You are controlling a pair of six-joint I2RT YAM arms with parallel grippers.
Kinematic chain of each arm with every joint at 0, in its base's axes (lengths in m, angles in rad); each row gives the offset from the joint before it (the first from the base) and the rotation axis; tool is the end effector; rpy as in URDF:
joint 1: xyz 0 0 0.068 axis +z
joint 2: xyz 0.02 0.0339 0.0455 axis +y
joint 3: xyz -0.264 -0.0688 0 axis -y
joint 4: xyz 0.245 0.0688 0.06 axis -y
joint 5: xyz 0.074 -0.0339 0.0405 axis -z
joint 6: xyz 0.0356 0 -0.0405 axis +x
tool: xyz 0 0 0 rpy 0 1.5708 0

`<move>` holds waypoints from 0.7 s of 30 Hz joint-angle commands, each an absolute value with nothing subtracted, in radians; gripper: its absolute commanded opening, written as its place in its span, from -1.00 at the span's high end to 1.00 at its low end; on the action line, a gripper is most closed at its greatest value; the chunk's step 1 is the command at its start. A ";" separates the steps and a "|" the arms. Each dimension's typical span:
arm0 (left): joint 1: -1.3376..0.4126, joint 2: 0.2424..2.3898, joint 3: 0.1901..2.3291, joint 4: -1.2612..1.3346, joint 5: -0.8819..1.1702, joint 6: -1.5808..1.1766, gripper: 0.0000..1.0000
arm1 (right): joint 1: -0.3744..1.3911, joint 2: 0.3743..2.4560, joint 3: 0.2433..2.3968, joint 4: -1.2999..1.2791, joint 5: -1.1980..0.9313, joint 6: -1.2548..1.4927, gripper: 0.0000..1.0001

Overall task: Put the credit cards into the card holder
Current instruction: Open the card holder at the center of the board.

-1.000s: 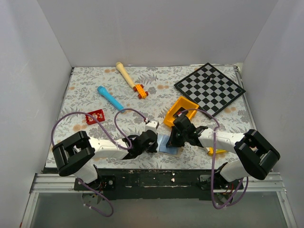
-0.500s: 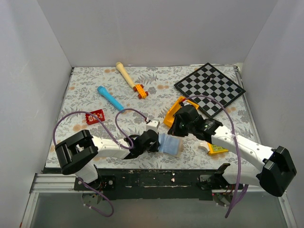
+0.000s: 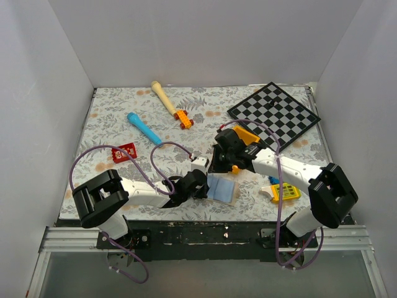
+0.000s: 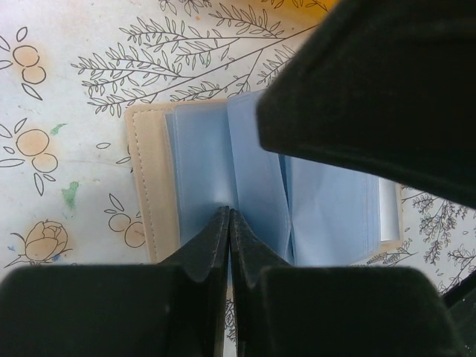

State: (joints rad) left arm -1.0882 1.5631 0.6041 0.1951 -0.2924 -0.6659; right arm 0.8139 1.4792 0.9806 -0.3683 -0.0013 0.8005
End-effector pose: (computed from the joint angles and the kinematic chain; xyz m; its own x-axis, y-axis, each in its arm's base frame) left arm 0.1417 -0.2484 0.1366 -0.7168 0.0934 -0.6910 0.3927 0.8730 -0.2893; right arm 0.2133 0.2259 0.2284 -0.8867 0.1065 -0.4500 -0.1309 0.8755 0.4652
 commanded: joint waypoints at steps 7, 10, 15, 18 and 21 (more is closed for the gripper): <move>-1.089 1.583 0.612 0.133 -0.296 -0.658 1.00 | 0.827 1.488 1.045 -0.396 -0.006 0.810 0.52; -1.089 1.585 0.612 0.133 -0.296 -0.661 1.00 | 0.830 1.465 1.035 -0.466 0.072 0.839 0.19; -1.089 1.583 0.609 0.133 -0.298 -0.660 1.00 | 0.833 1.460 1.023 -0.534 0.097 0.868 -0.01; -1.089 1.583 0.606 0.138 -0.298 -0.661 1.00 | 0.838 1.473 1.015 -0.529 0.089 0.885 -0.01; -1.089 1.588 0.609 0.135 -0.296 -0.660 1.00 | 0.838 1.502 1.025 -0.520 0.084 0.890 -0.01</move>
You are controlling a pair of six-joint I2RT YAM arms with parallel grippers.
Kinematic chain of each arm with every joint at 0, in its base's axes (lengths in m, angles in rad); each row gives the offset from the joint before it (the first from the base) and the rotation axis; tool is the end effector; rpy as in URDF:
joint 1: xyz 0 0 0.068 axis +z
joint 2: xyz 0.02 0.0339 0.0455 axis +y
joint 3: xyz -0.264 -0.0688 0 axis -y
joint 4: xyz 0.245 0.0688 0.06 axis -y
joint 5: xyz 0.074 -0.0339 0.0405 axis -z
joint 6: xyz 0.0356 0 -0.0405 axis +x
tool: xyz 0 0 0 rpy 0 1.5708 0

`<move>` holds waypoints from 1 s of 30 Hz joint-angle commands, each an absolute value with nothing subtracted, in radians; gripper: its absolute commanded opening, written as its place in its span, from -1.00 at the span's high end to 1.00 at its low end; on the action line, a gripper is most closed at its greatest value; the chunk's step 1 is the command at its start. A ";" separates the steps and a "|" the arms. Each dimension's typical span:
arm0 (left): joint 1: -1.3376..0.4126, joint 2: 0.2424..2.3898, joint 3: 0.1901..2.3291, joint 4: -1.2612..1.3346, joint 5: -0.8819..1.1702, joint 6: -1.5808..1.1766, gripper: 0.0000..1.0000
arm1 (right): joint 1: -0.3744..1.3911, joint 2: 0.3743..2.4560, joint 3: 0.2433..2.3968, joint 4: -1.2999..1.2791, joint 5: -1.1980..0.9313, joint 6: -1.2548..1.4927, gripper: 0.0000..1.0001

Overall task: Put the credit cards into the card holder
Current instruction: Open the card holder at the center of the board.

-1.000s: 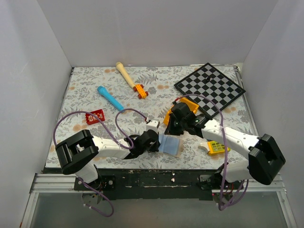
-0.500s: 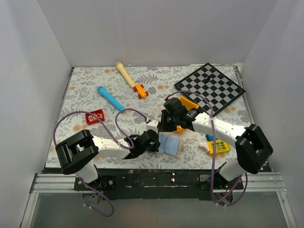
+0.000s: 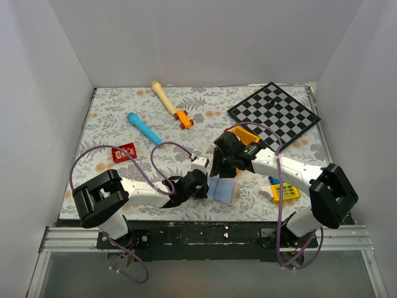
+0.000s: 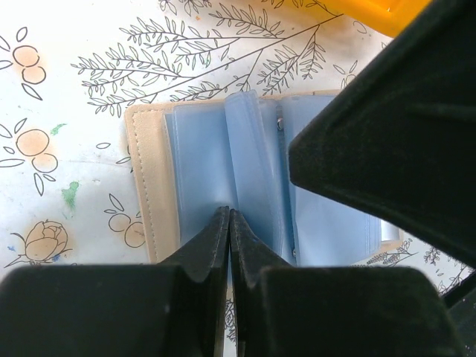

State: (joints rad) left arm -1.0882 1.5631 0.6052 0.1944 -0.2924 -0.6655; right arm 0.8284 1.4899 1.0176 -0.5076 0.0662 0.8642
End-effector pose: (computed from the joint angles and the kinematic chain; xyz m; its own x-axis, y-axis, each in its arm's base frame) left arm 0.1418 -0.2486 0.1369 -0.7165 0.0935 -0.6913 0.3930 0.8728 -0.2893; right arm 0.2080 0.2233 0.2277 -0.9048 0.1364 -0.4035 -0.0342 0.9210 0.3881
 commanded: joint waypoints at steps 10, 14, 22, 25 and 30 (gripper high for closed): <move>-1.089 1.585 0.604 0.137 -0.298 -0.661 1.00 | 0.847 1.598 1.074 -0.486 0.063 0.890 0.00; -1.089 1.585 0.609 0.137 -0.298 -0.661 1.00 | 0.851 1.647 1.088 -0.486 0.063 0.888 0.10; -1.089 1.589 0.609 0.135 -0.296 -0.660 1.00 | 0.853 1.595 1.054 -0.479 0.092 0.891 0.67; -1.089 1.597 0.615 0.132 -0.296 -0.658 1.00 | 0.853 1.539 1.032 -0.499 0.112 0.890 0.83; -1.089 1.603 0.621 0.129 -0.296 -0.657 1.00 | 0.853 1.430 0.925 -0.517 0.136 0.899 0.97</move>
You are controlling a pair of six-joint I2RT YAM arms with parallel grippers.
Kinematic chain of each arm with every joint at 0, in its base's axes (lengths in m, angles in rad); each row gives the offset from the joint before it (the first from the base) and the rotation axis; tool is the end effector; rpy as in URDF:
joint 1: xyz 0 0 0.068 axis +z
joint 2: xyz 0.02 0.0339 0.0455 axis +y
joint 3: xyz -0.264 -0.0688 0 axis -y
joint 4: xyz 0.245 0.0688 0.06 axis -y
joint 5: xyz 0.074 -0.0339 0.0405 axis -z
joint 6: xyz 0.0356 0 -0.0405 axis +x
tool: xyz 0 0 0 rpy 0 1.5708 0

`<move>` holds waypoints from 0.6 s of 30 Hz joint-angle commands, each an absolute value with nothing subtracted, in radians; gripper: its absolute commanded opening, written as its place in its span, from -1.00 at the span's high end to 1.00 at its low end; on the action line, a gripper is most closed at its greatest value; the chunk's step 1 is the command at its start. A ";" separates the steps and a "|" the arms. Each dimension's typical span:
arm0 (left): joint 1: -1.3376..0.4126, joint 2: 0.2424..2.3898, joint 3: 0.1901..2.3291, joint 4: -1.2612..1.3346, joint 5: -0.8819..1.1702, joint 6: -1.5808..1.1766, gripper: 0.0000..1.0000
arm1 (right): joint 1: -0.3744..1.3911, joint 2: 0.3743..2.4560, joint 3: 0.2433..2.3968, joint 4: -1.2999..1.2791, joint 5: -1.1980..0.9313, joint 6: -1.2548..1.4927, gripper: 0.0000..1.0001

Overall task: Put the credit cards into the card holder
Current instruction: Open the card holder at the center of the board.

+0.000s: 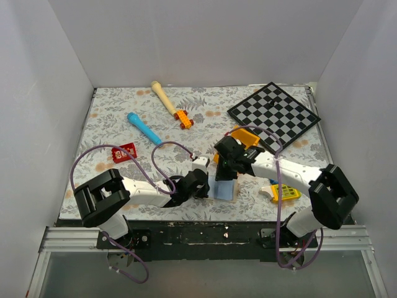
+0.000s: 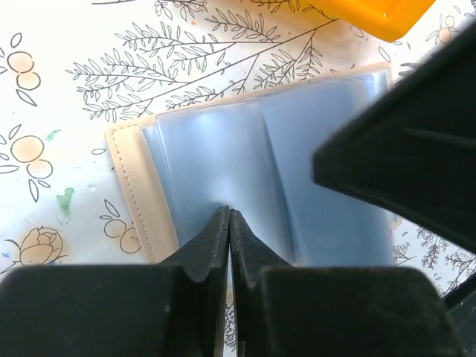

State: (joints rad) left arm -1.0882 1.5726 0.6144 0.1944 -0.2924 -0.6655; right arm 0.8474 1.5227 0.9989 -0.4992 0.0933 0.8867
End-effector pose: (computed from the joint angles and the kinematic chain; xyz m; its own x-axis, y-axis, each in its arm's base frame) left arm 0.1430 -0.2508 0.1368 -0.7166 0.0937 -0.6912 0.3930 0.8729 -0.2891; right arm 0.2053 0.2275 0.2132 -0.9106 0.1346 -0.3908 -0.0134 0.9354 0.3534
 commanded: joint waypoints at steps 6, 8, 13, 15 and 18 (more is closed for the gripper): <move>-1.089 1.603 0.618 0.126 -0.295 -0.652 1.00 | 0.853 1.304 0.767 -0.509 0.166 0.948 0.97; -1.089 1.603 0.618 0.127 -0.291 -0.650 1.00 | 0.853 1.278 0.730 -0.509 0.190 0.959 0.97; -1.089 1.606 0.618 0.127 -0.287 -0.647 1.00 | 0.853 1.292 0.706 -0.549 0.241 0.962 0.97; -1.089 1.606 0.621 0.126 -0.288 -0.647 1.00 | 0.853 1.305 0.703 -0.561 0.250 0.960 0.97; -1.089 1.606 0.621 0.124 -0.288 -0.647 1.00 | 0.853 1.322 0.698 -0.572 0.267 0.960 0.85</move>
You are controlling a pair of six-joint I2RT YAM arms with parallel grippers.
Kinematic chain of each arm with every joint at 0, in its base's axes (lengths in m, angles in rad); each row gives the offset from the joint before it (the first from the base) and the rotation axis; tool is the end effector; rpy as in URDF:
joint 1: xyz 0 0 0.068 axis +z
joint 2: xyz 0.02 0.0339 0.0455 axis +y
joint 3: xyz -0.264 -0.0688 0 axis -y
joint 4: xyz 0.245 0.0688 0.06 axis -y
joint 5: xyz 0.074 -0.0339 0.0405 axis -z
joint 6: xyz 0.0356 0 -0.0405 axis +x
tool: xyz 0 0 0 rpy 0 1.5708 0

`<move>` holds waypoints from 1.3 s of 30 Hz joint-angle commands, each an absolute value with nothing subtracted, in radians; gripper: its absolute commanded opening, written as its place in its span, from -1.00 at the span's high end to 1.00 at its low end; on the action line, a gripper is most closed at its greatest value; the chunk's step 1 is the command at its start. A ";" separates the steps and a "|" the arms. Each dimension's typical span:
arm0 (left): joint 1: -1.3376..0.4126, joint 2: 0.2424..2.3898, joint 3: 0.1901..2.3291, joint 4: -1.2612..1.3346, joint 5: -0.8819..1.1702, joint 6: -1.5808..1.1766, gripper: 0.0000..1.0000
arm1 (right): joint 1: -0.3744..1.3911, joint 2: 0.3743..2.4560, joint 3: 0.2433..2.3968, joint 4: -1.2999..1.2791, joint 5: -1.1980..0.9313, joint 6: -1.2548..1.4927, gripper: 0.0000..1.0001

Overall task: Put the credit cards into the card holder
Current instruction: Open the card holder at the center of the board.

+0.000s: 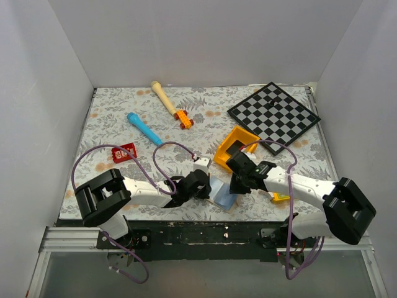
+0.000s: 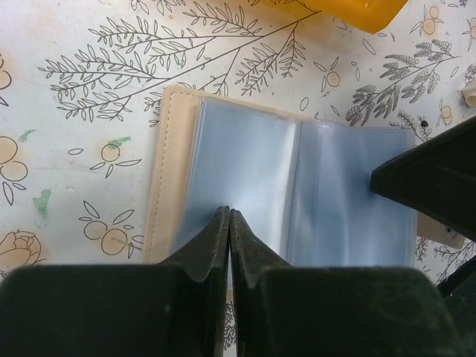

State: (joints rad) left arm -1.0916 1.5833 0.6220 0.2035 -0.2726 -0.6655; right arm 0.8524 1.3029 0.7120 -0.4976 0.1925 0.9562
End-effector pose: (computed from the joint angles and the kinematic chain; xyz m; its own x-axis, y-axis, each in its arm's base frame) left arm 0.1429 -0.2542 0.1365 -0.7213 0.0984 -0.6856 0.4056 0.8624 -0.3029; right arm 0.1615 0.1743 0.1849 -0.8923 0.1978 -0.4059 0.0840 0.9560 0.2812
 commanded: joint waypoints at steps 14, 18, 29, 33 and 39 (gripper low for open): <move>-1.089 1.598 0.614 0.126 -0.291 -0.646 1.00 | 0.853 1.066 0.844 -0.629 0.347 0.848 0.41; -1.089 1.598 0.607 0.130 -0.290 -0.650 1.00 | 0.853 1.066 0.795 -0.413 0.207 0.798 0.88; -1.089 1.594 0.615 0.117 -0.295 -0.652 1.00 | 0.856 1.318 0.723 -0.281 -0.008 0.930 0.97; -1.089 1.598 0.615 0.118 -0.290 -0.653 1.00 | 0.857 1.333 0.677 -0.322 0.043 0.946 0.97; -1.089 1.606 0.615 0.120 -0.291 -0.657 1.00 | 0.857 1.379 0.605 -0.370 0.075 0.971 0.97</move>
